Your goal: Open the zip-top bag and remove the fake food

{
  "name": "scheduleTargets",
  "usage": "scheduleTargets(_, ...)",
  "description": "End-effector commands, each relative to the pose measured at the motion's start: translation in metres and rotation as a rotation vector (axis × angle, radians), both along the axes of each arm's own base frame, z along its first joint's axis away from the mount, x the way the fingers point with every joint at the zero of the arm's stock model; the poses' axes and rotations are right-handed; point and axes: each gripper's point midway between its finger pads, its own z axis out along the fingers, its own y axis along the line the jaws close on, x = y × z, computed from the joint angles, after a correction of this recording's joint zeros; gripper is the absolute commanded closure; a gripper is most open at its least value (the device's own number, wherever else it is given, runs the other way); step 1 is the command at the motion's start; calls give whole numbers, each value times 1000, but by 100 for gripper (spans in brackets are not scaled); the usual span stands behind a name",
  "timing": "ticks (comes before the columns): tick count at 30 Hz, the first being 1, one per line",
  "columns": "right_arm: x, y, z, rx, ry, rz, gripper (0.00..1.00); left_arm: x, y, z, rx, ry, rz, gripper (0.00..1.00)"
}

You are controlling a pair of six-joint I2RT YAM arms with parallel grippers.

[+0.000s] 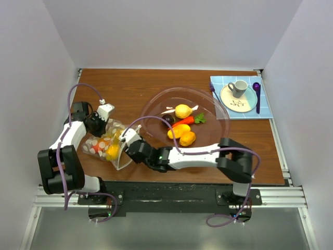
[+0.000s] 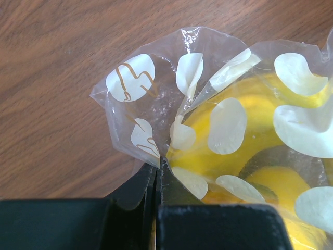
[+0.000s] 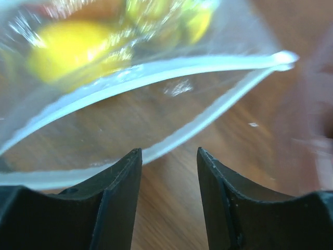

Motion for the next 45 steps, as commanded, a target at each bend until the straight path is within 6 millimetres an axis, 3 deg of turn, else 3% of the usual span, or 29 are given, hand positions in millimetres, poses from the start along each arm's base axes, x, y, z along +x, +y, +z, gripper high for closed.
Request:
scheduleTargets(1,8,40,26,85,-29,34,46,11,-1,15,-11,-45,-4,100)
scheduleTargets(2,9,44,16,66,-31,33,41,11,-1,16,-11,-48,-7,100)
scheduleTargets(6,20,64,26,92,-72,28,27,8,-3,15,-17,-42,-12,100)
scheduleTargets(11,40,74,33,91,-154,-31,3,6,-3,15,-11,-43,-28,100)
scheduleTargets(15,55,79,41,92,-235,-70,1,4,-5,14,-15,-40,-43,100)
scheduleTargets(22,75,94,38,95,-234,-79,2,0,-7,13,-14,-34,-73,100)
scheduleTargets(25,79,96,32,80,-222,-70,11,-3,-8,11,-15,-26,-88,100)
scheduleTargets(27,79,92,29,70,-215,-64,33,-3,-8,10,-12,-25,-90,100)
scheduleTargets(28,77,91,28,72,-210,-63,53,-3,-7,10,-8,-26,-88,100)
scheduleTargets(31,75,79,34,77,-205,-84,90,-1,-2,7,13,-27,-66,100)
scheduleTargets(32,72,74,29,64,-197,-83,94,-1,0,6,22,-26,-58,100)
scheduleTargets(34,69,65,44,90,-193,-98,100,4,8,6,47,-35,-17,100)
scheduleTargets(35,65,57,37,71,-184,-99,100,6,10,4,57,-33,-5,100)
scheduleTargets(36,63,52,53,96,-187,-105,100,10,13,6,67,-46,14,100)
scheduleTargets(38,56,39,49,76,-180,-114,100,12,19,6,85,-48,38,100)
scheduleTargets(40,52,26,62,87,-185,-137,100,16,23,7,100,-58,54,100)
scheduleTargets(45,49,-2,65,59,-199,-185,100,22,28,13,103,-63,83,100)
